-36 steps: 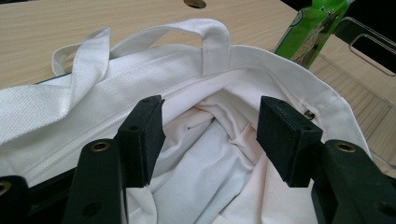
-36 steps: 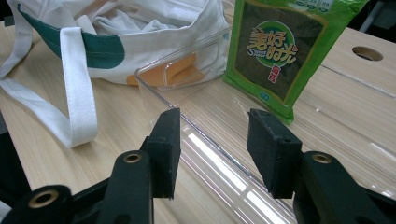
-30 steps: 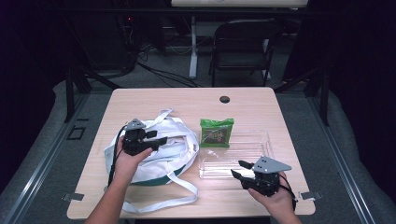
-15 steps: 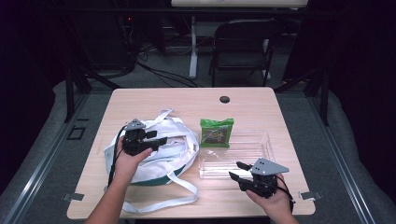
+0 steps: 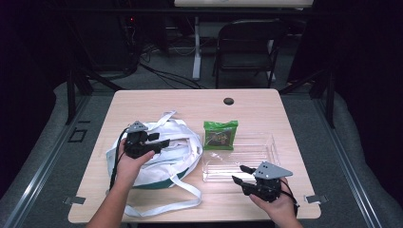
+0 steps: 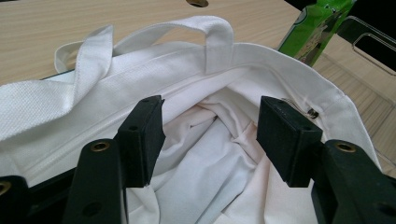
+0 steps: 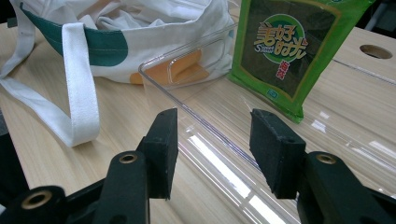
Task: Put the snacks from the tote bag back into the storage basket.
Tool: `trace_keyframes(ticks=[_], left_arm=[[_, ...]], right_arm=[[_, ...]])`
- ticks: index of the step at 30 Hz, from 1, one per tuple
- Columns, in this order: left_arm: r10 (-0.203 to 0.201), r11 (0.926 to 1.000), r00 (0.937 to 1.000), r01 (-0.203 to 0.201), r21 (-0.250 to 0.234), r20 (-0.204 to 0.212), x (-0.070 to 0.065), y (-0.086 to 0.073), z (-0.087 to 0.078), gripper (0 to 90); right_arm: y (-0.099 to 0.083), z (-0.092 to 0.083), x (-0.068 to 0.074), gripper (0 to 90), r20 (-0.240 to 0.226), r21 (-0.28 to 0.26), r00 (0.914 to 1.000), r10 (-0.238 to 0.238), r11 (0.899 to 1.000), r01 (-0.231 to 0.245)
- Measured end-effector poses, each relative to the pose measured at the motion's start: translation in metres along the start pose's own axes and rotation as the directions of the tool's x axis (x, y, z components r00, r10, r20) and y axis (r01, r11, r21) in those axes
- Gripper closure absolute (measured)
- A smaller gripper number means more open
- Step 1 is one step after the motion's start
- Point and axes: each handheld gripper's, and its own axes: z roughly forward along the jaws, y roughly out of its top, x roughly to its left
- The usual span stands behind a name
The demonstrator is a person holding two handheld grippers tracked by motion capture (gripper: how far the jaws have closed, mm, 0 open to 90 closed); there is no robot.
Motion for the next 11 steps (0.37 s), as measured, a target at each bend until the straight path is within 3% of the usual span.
trace_keyframes(ticks=[11], left_arm=[[-0.008, 0.9999, 0.9999, 0.008, -0.012, -0.007, 0.0008, 0.0014, -0.0012, 40.9]], right_arm=[[0.0056, -0.0008, -0.0042, 47.6, -0.004, -0.011, 0.9999, -0.012, 1.0, 0.012]])
